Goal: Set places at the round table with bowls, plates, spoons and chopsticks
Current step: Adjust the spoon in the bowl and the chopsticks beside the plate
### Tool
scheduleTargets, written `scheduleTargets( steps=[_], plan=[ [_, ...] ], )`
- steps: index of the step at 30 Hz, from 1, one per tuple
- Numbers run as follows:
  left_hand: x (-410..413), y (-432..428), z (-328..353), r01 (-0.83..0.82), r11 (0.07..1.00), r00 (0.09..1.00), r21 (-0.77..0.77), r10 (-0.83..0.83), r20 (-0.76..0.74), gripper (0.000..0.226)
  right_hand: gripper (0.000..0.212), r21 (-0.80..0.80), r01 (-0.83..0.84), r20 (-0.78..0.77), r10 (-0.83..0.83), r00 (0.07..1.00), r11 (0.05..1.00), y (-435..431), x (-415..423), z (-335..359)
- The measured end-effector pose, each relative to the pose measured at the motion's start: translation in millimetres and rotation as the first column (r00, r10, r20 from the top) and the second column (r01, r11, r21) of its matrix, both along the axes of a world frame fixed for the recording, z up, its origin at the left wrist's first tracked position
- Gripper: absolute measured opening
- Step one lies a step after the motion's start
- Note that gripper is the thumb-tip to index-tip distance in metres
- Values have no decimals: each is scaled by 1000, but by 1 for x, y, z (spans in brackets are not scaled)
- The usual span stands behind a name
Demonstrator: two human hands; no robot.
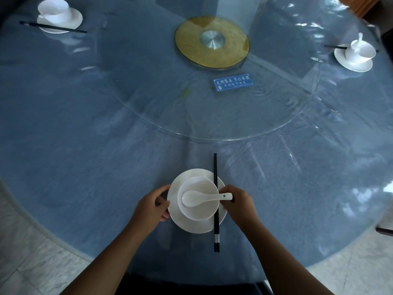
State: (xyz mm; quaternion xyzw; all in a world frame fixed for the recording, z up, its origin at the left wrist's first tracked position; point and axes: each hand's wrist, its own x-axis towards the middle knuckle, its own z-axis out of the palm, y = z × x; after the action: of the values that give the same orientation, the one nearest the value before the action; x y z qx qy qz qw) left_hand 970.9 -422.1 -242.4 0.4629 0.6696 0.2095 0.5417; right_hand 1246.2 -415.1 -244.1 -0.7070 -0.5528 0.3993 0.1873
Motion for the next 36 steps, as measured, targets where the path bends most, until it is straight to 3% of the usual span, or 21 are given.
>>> scheduleTargets(
  steps=[12, 17, 22, 26, 32, 36],
  plan=[
    [1, 0, 2, 7, 1000, 1000, 15, -6, -13, 47, 16, 2, 11, -3, -11, 1000, 1000, -2, -1, -5],
    [8, -2, 1, -49, 997, 997, 53, 52, -59, 49, 15, 29, 245, 95, -247, 964, 969, -11, -1, -5],
    [15, -6, 0, -26, 994, 989, 110, 41, -140, 51, 39, -19, 107, 227, -99, 969, 994, -12, 1, -8],
    [16, -4, -2, -6, 994, 984, 106, 25, -179, 55, 29, -88, 94, 256, -69, 964, 992, -8, -1, -5],
    [19, -6, 2, 17, 987, 980, 161, 15, -196, 54, 36, -111, 87, 279, -53, 959, 990, -8, -3, -1],
    [20, -6, 3, 51, 984, 976, 170, -12, -218, 56, 30, -84, 100, 217, -80, 973, 991, -11, -2, 2]
  ],
)
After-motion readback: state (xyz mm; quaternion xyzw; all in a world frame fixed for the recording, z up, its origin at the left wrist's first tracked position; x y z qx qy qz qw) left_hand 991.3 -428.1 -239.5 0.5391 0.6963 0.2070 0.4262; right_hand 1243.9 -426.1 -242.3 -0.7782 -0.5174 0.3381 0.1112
